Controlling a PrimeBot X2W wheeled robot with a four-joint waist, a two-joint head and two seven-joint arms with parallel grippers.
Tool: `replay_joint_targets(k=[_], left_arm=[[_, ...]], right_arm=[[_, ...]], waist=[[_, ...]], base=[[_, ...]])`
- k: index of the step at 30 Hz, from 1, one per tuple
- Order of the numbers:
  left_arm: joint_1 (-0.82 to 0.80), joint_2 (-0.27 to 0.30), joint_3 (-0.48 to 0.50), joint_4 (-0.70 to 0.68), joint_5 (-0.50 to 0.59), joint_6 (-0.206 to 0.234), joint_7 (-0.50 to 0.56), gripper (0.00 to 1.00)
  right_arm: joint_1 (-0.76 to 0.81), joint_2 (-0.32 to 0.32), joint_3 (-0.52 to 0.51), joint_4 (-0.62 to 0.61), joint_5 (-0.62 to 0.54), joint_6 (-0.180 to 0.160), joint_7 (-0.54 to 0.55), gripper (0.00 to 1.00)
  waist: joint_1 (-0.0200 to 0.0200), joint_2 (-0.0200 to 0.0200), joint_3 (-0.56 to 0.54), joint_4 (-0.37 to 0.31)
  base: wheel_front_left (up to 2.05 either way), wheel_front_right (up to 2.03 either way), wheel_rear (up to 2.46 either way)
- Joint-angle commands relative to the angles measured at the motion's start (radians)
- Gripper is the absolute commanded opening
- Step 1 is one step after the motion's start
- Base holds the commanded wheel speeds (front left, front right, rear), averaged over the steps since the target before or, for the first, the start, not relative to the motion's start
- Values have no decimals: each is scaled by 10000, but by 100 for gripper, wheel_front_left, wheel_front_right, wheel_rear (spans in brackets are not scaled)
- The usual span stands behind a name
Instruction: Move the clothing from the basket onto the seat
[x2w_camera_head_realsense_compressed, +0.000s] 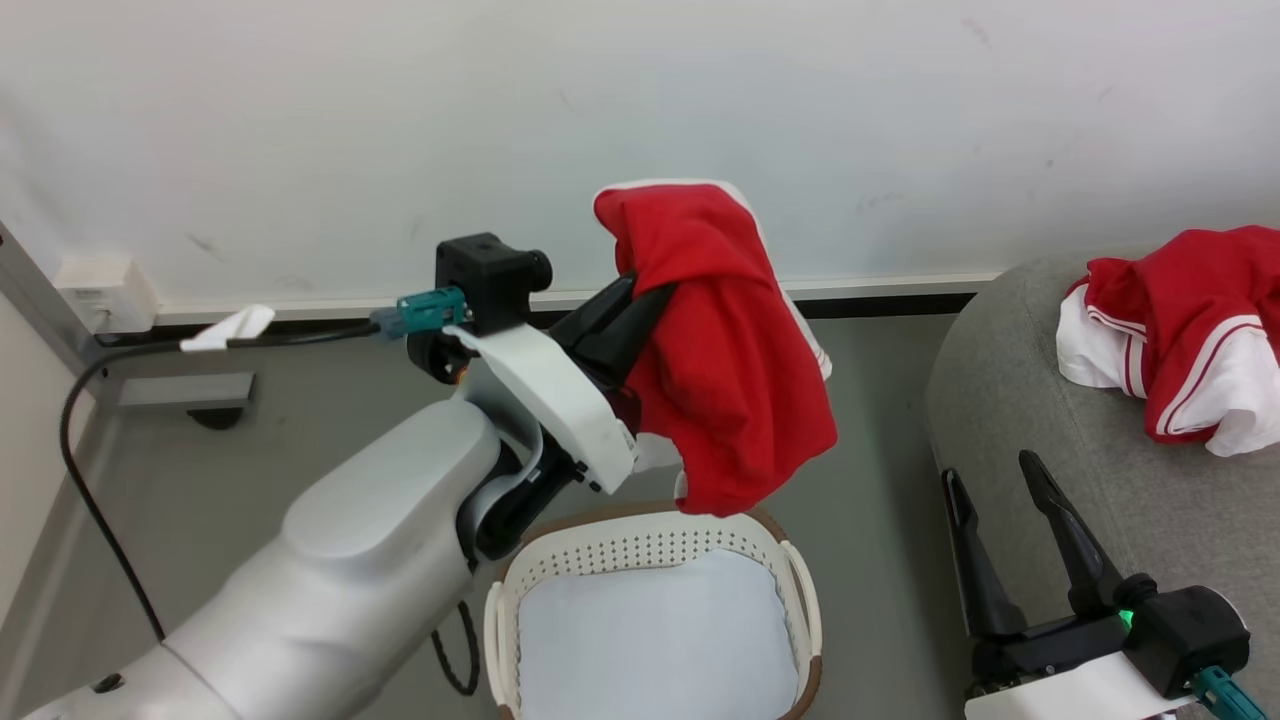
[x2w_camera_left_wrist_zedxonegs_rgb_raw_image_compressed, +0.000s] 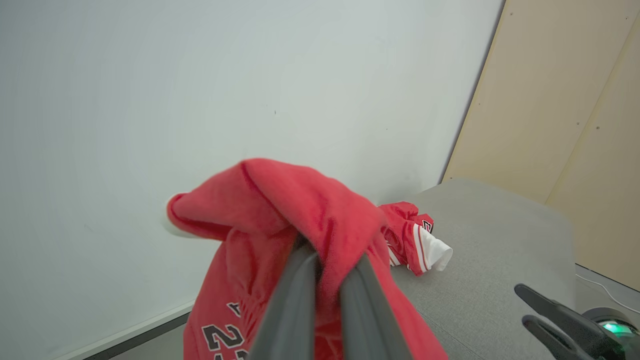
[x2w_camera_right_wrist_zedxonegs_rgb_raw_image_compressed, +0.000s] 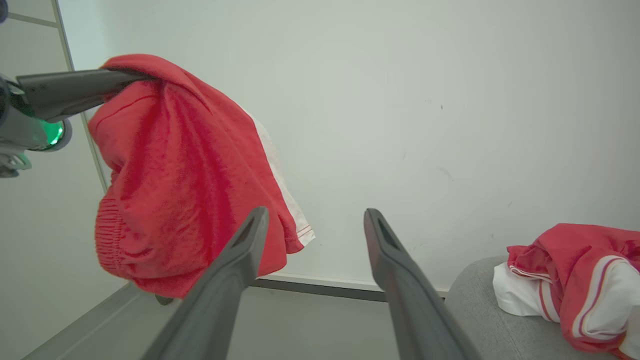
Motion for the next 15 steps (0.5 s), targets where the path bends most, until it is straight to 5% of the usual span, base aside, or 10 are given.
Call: replay_joint_targets(k=[1,15], left_arm=[[162,59,-20,-22,86,31,-22,0],[440,-55,130,-34,223,136,-23,0]], right_arm=[[-41,-128,-21,47,53,-26,11,100],[-283,-431,1059,-133,543,-26,11,100]], waist=[[2,0,-3,27],[2,0,-152,201]], base=[[0,0,0],[0,0,0]])
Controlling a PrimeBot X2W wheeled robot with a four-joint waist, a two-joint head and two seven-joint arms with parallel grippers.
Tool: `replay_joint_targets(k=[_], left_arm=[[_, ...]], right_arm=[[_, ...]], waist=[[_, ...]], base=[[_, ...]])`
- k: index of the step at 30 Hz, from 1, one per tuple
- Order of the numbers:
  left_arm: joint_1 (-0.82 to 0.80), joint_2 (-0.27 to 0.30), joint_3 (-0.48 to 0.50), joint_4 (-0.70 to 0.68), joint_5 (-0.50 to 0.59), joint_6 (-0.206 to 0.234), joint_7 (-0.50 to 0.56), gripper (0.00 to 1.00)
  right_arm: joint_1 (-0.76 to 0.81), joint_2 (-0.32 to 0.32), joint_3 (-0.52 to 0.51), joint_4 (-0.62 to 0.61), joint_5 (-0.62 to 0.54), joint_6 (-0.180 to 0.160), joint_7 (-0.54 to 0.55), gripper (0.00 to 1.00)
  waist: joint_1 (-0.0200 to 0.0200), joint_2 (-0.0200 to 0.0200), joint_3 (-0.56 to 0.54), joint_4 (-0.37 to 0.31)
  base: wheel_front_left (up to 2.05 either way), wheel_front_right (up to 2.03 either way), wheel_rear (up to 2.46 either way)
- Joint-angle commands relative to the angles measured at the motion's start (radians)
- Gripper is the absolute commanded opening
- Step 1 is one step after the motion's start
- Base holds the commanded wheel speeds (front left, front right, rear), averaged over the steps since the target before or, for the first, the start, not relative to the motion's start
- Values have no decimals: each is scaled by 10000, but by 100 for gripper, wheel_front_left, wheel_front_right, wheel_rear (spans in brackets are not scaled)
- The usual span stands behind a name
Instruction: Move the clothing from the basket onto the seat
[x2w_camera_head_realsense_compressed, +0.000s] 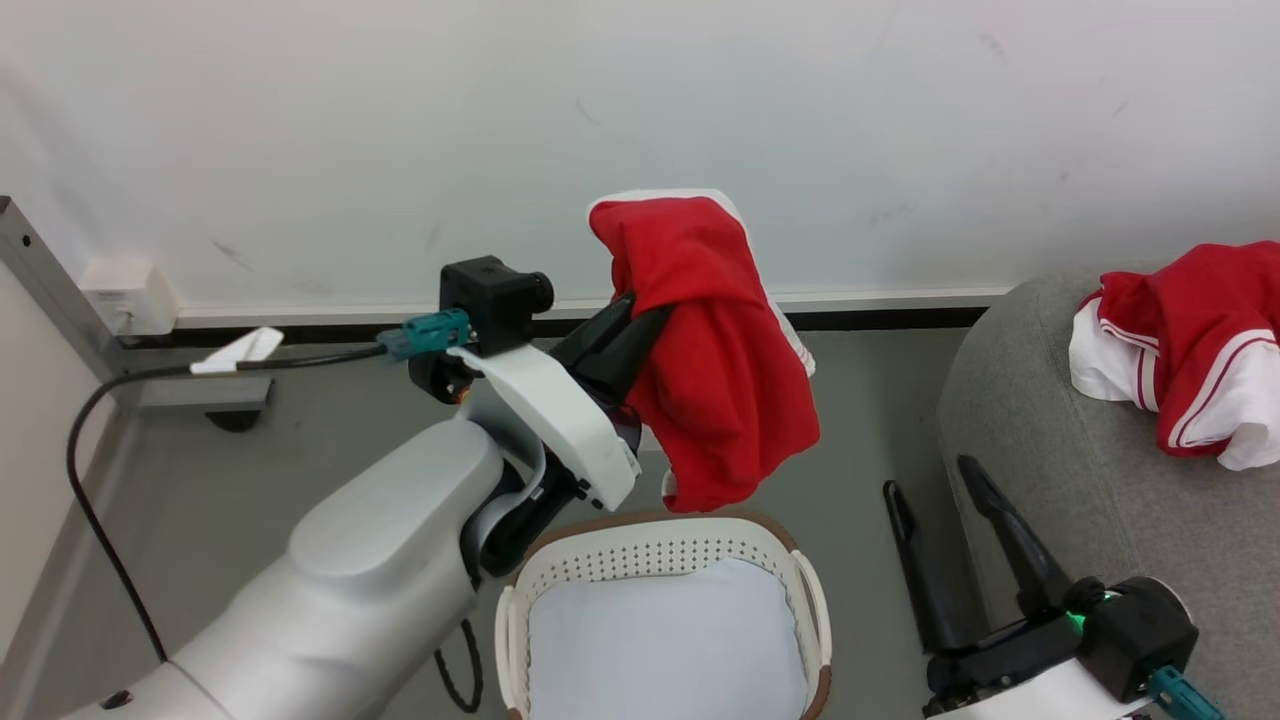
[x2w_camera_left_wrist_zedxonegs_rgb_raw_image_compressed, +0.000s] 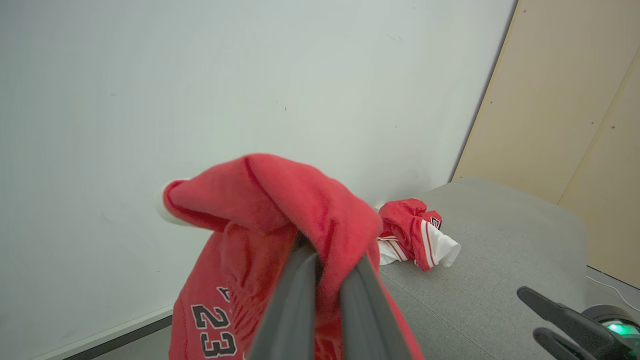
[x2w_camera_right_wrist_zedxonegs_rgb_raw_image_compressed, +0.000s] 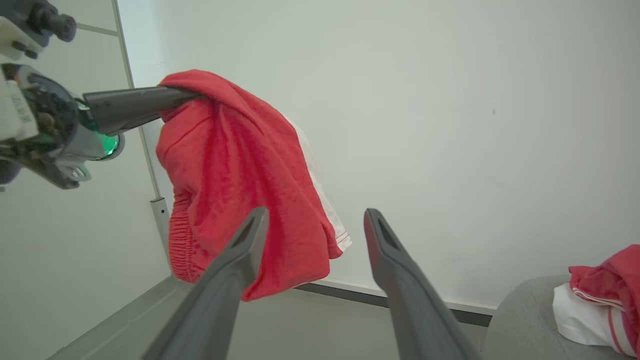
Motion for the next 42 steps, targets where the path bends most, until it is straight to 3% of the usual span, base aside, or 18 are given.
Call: replay_joint_targets(k=[1,10,23,28,33,34,35,36,42], left_arm=[[112,-41,23,-43,72,33,-23,0],[231,-391,-140,-165,407,-20,-23,0],[417,-1018,-655,-133,236,-226,114,0],[404,-1184,-837,-145,245,-278,166,0],[395,-1273,-997,-151,232,-314,219,0],[401,-1280,-1013,-142,210,-320,214,0],[410,-1274,-1022,-133,187,-326,215,0],[415,-1260,-1031,-124,178,-333,214,0],[462,-1122,-968,0,98,-331,185,0]], right_arm=[[-127,-77,169,-34,152,-26,11,100],[-1141,23,2160,1004,816,-26,11,100],[-3442,389,3958,5322,1762,-26,11,100],[-4150,453,4310,6550,2277,-26,11,100],[-4658,495,4304,6774,2628,-26,11,100],[-4691,493,4234,6686,2648,-26,11,47],[-4701,492,4169,6586,2639,-26,11,12],[-4684,469,4088,6499,2602,-26,11,0],[-4207,264,3627,5891,2374,-26,9,0]], waist=[[1,-1,-24,35],[1,-1,-51,487],[1,-1,-299,1280],[1,-1,-303,1583],[1,-1,-234,1838],[1,-1,-219,1878],[1,-1,-204,1908],[1,-1,-189,1932],[1,-1,-90,1985]], base=[[0,0,0],[0,0,0],[0,0,0],[0,0,0],[0,0,0],[0,0,0],[0,0,0],[0,0,0],[0,0,0]])
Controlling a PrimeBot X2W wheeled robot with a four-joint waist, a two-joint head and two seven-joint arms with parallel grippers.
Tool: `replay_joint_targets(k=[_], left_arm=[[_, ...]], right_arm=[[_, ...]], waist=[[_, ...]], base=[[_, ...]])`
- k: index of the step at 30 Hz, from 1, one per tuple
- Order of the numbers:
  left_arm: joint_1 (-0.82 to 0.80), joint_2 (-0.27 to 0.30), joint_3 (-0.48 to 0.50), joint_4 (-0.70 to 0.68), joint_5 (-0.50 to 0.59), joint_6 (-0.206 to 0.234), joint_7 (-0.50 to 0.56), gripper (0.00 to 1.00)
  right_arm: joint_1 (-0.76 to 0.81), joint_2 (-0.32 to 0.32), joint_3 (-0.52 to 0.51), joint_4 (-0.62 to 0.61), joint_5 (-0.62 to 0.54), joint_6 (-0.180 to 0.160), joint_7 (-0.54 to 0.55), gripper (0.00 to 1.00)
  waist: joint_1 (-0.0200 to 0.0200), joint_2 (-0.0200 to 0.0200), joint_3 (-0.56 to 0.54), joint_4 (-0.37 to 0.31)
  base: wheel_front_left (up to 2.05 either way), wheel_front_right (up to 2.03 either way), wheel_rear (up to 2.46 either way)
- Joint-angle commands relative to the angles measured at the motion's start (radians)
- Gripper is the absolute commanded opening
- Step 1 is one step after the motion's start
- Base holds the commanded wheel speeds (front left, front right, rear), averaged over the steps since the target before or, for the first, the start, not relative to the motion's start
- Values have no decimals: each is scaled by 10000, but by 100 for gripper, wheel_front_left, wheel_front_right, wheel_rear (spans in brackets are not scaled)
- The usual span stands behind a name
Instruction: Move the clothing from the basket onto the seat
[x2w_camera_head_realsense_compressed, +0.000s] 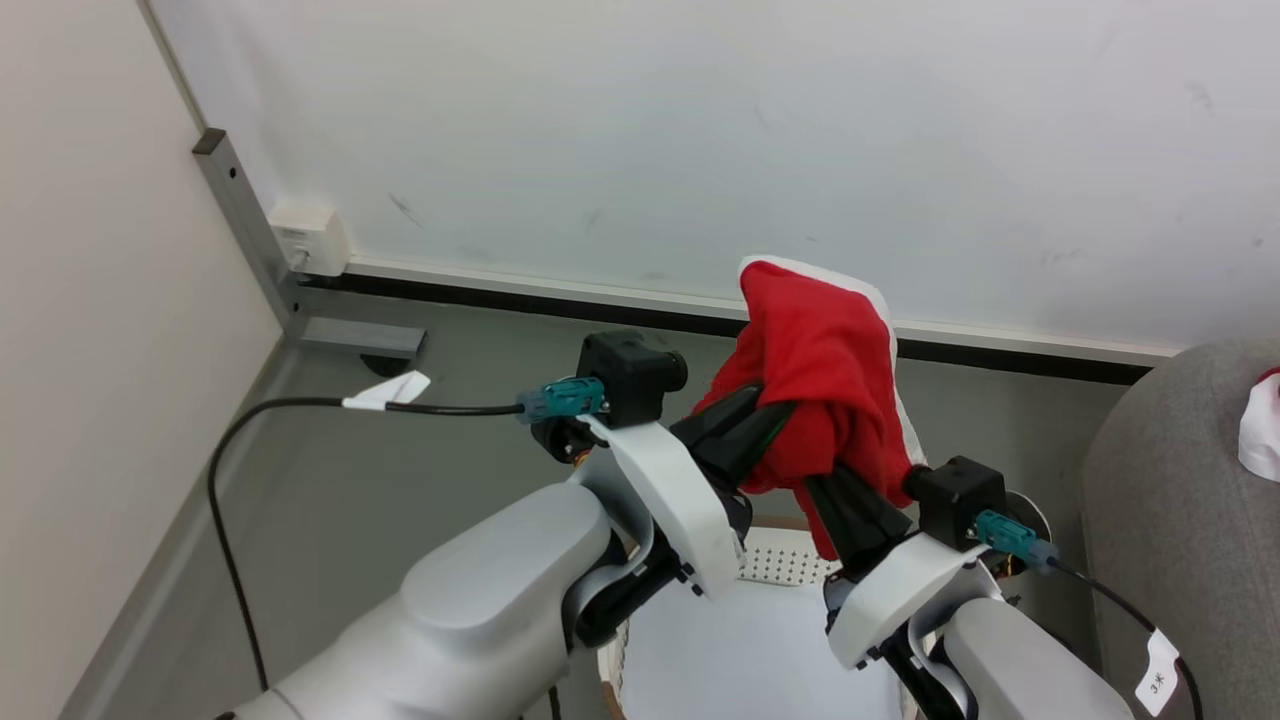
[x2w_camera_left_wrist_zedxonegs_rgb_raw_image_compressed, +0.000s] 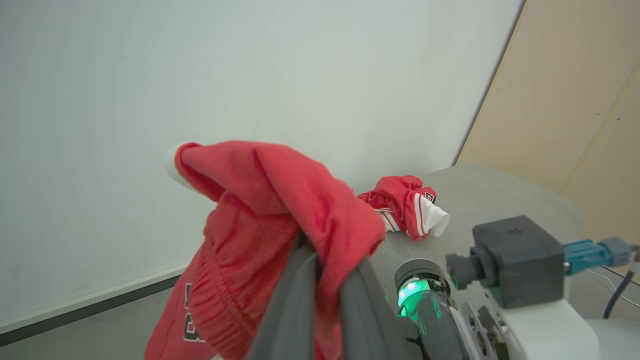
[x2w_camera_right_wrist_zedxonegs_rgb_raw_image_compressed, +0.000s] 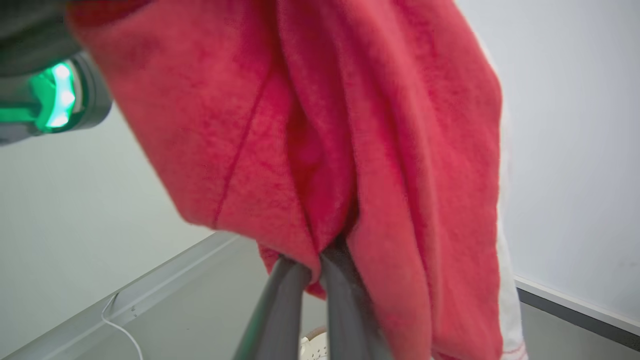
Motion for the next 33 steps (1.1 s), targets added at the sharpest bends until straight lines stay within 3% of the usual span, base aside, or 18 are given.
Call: replay_joint_targets(k=[1,12,13,15,16,22,33], left_arm=[[123,95,28,38,-62,-8,-23,0],[352,176,171,-9,-62,19,-138,0],[397,177,184,-76,-47,45,-141,7],[490,207,208,-194,29,118,-149,54],[539,220,215,-274,54,125,-148,100],[897,310,218,-782,271,192,-200,100],[1410,543,581,-1614,958,262,-216,100]], right_arm=[[285,-148,-147,-196,-79,-26,7,0],[1609,-353,-1812,-1973,-697,-25,8,0],[1738,-382,-2037,-2118,-801,-26,8,0],[1958,-412,-2451,-2372,-1017,-26,8,0],[2052,-428,-2645,-2490,-1115,-26,9,0],[2402,-444,-3623,-2866,-1533,-26,9,0],[2771,-797,-4629,-3764,-2112,-25,5,0]], waist=[[-1,0,34,-15],[-1,0,199,-360],[-1,0,206,-414],[-1,0,235,-554],[-1,0,248,-639],[-1,0,307,-1353],[-1,0,574,-3275]], base=[[0,0,0],[0,0,0],[0,0,0],[0,0,0],[0,0,0],[0,0,0],[0,0,0]])
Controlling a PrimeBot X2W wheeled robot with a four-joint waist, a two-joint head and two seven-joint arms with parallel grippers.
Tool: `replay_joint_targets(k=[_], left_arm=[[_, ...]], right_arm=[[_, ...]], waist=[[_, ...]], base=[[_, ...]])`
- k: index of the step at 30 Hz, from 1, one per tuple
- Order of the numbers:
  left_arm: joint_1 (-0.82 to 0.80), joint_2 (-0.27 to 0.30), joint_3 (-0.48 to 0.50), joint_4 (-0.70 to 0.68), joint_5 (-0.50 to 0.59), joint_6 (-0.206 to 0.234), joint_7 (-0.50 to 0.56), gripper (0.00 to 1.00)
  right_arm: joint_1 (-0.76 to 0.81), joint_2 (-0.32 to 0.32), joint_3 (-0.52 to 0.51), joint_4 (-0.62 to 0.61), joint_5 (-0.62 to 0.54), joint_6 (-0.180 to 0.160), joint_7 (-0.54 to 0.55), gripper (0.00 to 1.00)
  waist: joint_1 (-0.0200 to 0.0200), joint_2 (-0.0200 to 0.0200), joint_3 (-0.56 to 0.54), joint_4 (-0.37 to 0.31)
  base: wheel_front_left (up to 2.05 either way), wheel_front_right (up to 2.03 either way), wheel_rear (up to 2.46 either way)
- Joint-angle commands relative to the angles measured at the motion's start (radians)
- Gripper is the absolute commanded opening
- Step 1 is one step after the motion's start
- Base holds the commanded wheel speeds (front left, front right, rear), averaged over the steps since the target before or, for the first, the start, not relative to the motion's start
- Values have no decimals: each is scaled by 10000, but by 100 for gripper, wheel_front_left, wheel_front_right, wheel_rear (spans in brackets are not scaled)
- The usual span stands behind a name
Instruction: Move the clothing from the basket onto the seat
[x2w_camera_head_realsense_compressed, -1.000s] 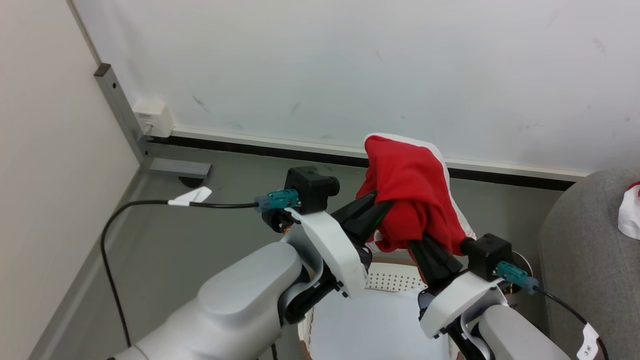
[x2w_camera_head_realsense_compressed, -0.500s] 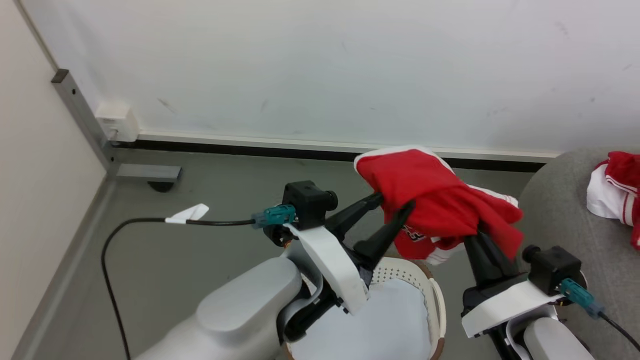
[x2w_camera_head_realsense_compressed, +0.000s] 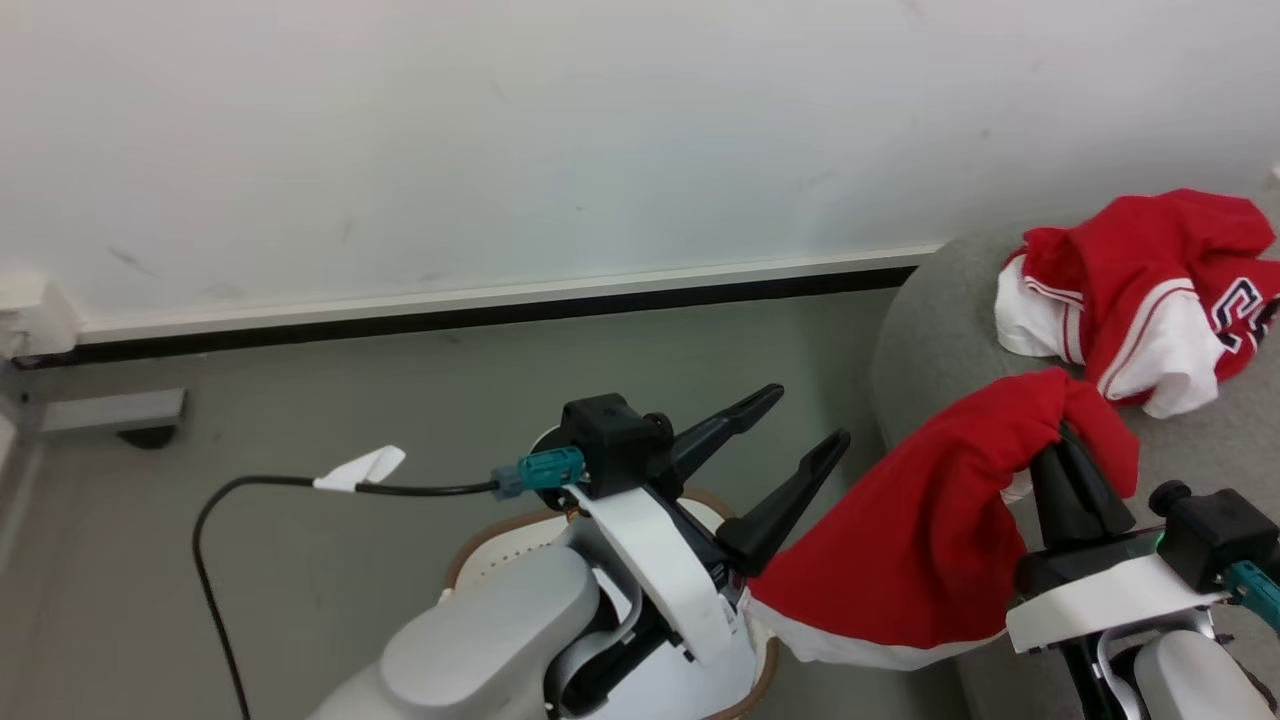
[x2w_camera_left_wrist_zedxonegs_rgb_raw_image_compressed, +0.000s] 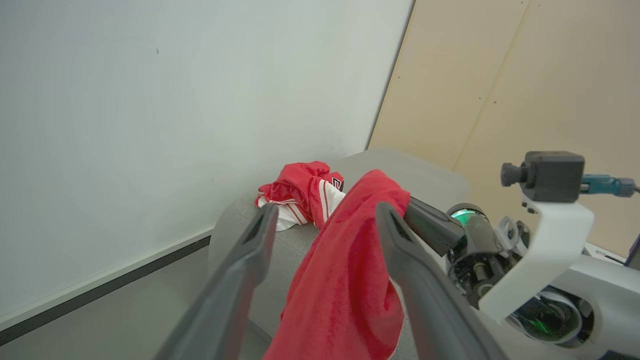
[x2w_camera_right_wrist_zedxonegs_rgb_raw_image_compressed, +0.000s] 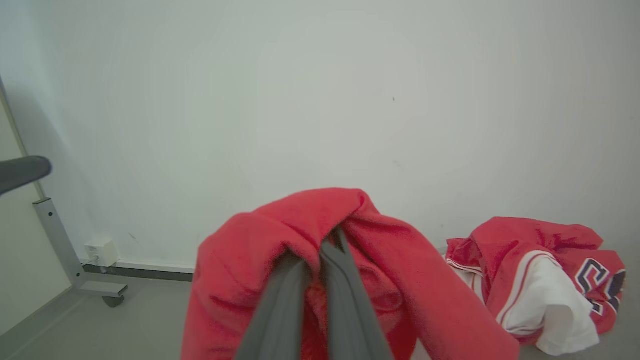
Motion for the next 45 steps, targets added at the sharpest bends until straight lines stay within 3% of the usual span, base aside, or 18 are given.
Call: replay_joint_targets(k=[1,10,19,23,31,38,45], left_arm=[[159,62,63,-82,211,-36,-13,100],[600,262,578,-588,1190,-149,-11,100],[935,215,907,-673,1837,-235,-13,100],[988,157,977,-644,1990,-281,-13,100],[870,486,1036,-715,2141,-342,-11,100],[460,1123,1022,-1142,2215,-375,161,100],[81,1946,1188,-1813,2317,-386,442,100]], right_arm=[[214,-86,-92,-122,-87,-26,1,0],[1035,-224,-684,-1404,-230,-26,1,0],[1547,-77,-996,-2230,-331,-26,2,0],[1348,-199,-1053,-2376,-341,-26,1,0],[-270,-1397,-1306,-2602,-543,-26,110,0],[-1604,-2335,-2967,-3451,-838,-26,978,0],[-2609,-2973,-5383,-3789,-997,-26,1939,0]], waist=[[-1,-1,142,-559],[-1,-1,481,-1854],[-1,-1,650,-2383],[-1,-1,758,-2356],[-1,-1,1597,-2107],[-1,-1,3055,-1469],[-1,-1,4619,-964]], base=[[0,0,0],[0,0,0],[0,0,0],[0,0,0],[0,0,0],[0,0,0],[0,0,0]])
